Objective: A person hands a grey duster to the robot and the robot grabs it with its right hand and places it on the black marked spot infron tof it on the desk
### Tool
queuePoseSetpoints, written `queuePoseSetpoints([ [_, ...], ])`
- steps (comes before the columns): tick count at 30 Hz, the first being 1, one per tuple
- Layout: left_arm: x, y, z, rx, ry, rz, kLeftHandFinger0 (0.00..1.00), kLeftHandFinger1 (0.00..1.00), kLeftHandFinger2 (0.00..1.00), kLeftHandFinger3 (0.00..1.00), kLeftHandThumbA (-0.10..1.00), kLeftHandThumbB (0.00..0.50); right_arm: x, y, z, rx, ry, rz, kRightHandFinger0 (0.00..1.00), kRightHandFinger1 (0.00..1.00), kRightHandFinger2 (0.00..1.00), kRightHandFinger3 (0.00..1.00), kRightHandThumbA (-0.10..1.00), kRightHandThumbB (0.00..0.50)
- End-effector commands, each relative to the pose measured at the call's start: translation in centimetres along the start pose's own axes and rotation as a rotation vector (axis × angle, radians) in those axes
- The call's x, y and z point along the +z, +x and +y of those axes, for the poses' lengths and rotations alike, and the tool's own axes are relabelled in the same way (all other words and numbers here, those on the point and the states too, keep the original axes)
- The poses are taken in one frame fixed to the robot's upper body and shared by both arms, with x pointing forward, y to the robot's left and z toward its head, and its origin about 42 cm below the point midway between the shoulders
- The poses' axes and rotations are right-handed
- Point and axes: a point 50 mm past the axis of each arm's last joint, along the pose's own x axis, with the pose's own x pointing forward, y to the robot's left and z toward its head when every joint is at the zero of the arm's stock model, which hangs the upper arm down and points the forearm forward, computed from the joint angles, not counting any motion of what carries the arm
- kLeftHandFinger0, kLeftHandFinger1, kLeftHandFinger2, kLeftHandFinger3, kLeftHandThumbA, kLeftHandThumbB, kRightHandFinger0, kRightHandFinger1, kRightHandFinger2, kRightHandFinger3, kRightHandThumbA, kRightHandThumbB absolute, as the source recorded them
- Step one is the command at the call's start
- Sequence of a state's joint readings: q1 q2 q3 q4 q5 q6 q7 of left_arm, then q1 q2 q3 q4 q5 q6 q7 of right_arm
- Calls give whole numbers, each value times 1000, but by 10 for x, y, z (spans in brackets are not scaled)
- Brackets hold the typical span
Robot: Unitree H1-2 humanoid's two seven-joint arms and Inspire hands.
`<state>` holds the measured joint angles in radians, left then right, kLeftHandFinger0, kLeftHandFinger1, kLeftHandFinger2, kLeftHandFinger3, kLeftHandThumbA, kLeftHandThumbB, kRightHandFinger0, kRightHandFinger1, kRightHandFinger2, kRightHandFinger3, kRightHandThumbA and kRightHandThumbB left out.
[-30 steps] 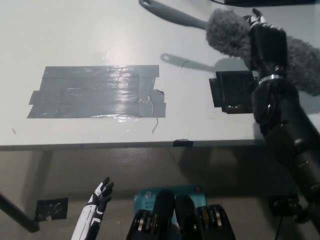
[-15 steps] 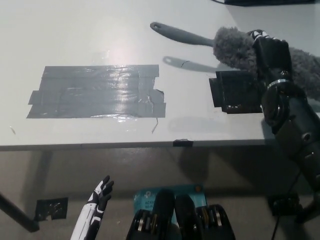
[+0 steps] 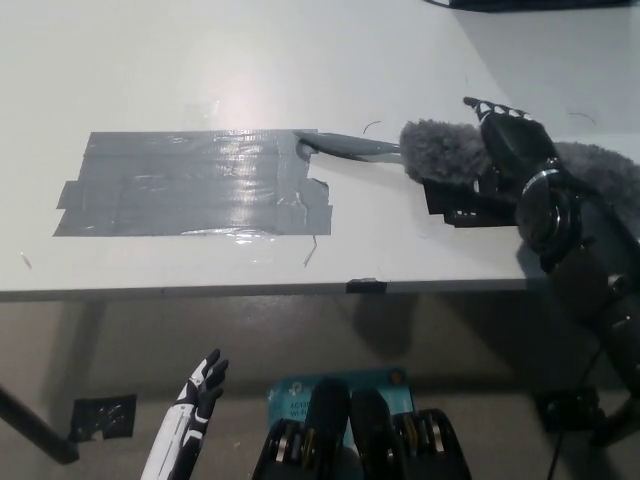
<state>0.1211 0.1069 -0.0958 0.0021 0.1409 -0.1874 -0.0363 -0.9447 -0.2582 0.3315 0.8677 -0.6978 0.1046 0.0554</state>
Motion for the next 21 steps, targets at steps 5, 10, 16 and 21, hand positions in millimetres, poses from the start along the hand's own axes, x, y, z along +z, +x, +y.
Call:
queuePoseSetpoints([
  [5,17,11,6,-21,34,-95,1000,1000,1000,1000,1000,183,85,-82,-230,265,358,-529,1000,1000,1000,1000,636,500],
  [10,18,14,6,-18,34,-100,1000,1000,1000,1000,1000,173,79,-129,-297,176,586,-787,1000,1000,1000,1000,699,500],
  [16,18,15,8,-17,33,-101,1000,1000,1000,1000,1000,174,74,-180,-342,-73,635,-937,1000,1000,1000,1000,798,500],
  [21,20,17,7,-17,38,-104,1000,1000,1000,1000,1000,183,76,-216,-331,-281,674,-1016,1000,1000,1000,1000,919,500],
])
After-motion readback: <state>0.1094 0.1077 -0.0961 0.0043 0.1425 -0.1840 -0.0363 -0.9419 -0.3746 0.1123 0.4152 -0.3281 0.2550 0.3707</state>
